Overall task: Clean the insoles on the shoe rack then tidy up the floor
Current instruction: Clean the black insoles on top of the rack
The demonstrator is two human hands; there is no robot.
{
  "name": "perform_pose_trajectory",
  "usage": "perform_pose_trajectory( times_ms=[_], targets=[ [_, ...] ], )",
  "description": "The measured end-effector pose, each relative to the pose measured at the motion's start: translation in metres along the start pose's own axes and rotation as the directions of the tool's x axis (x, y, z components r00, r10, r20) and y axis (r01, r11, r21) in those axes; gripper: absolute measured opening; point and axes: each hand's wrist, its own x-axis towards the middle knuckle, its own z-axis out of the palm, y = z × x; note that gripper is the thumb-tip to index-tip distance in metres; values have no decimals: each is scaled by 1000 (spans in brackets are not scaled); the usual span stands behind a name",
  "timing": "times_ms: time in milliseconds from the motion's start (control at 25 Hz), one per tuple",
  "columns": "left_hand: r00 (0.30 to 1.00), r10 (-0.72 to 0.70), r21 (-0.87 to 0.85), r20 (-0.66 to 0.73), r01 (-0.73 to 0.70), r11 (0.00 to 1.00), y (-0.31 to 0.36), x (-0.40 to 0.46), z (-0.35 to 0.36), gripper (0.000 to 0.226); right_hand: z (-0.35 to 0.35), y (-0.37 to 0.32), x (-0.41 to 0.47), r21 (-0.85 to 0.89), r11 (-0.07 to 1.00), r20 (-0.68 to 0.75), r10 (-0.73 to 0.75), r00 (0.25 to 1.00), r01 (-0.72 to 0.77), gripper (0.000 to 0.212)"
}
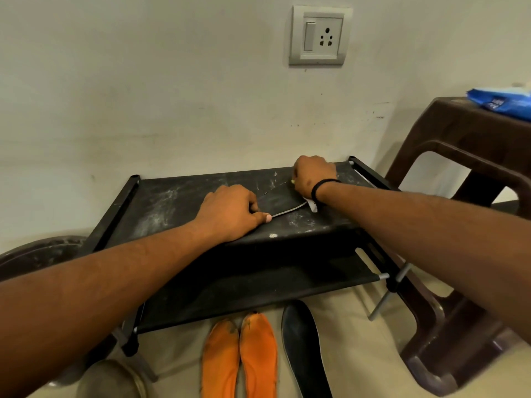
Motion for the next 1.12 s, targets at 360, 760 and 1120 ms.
perform_pose_trajectory(
  times_ms=[360,760,1120],
  targets=[
    [1000,8,41,2,-8,999,0,-1,-1,34,-14,-11,-41,365,885,204,-378,903,288,7],
    [999,12,78,50,-16,997,-1,-1,-1,36,-14,-3,-54,364,883,197,-385,902,297,8],
    [990,13,98,138,-27,995,-1,-1,-3,47,-6,33,-27,54,989,54,-141,988,138,13]
  ],
)
